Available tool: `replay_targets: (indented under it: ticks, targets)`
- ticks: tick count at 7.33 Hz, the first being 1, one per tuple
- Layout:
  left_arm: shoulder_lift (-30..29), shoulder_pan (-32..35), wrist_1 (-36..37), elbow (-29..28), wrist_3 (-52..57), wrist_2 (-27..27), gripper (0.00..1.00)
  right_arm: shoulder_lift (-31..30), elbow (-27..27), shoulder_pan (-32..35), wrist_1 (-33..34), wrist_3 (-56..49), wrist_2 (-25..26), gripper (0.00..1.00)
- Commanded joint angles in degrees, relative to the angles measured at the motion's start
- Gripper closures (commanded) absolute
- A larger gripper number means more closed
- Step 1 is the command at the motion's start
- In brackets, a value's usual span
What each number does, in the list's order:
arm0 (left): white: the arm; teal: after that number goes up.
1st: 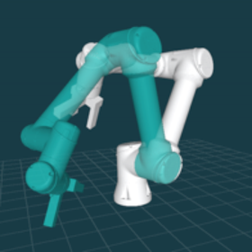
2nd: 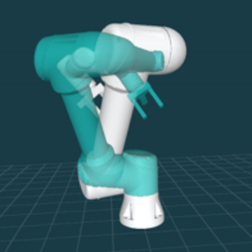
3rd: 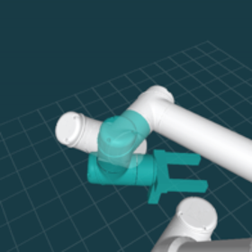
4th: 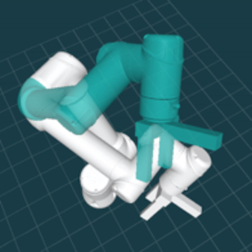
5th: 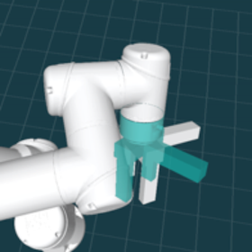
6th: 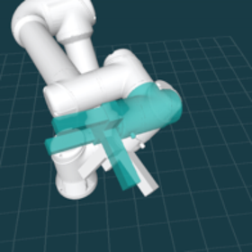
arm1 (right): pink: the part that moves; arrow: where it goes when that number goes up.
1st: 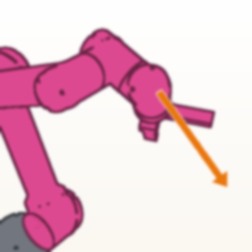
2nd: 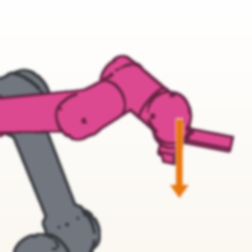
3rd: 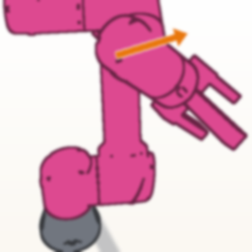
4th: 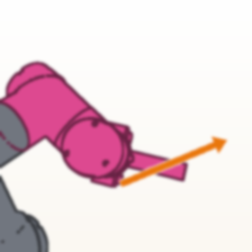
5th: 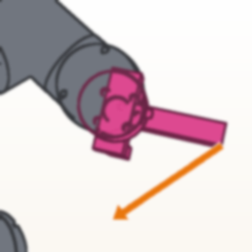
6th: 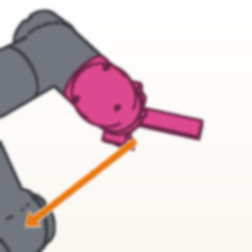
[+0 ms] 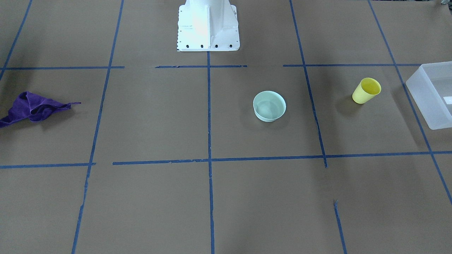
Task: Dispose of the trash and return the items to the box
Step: 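Reach the left gripper down to the yellow cup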
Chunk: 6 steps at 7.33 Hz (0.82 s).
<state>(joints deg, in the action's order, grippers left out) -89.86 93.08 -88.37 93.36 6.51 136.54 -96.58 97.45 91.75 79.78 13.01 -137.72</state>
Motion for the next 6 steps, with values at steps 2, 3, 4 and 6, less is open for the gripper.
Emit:
replay_targets:
  ticks: [2,3,4,6]
  targets:
    - [0.4,-3.2,-3.0,0.1,-3.2,0.0,0.00,0.1,0.1,0.6,0.4,0.1,0.0,0.00]
    - [1.4,-5.6,-8.1,0.5,-10.6,0.0,0.00,0.0,0.5,0.7,0.6,0.3,0.0,0.00]
    - [4.0,-8.8,-16.7,0.5,-17.3,0.0,0.00,-0.1,0.5,0.7,0.6,0.3,0.0,0.00]
    - [9.9,-15.3,-34.4,0.5,-32.3,0.0,0.00,-0.2,0.8,0.7,0.6,0.4,0.0,0.00]
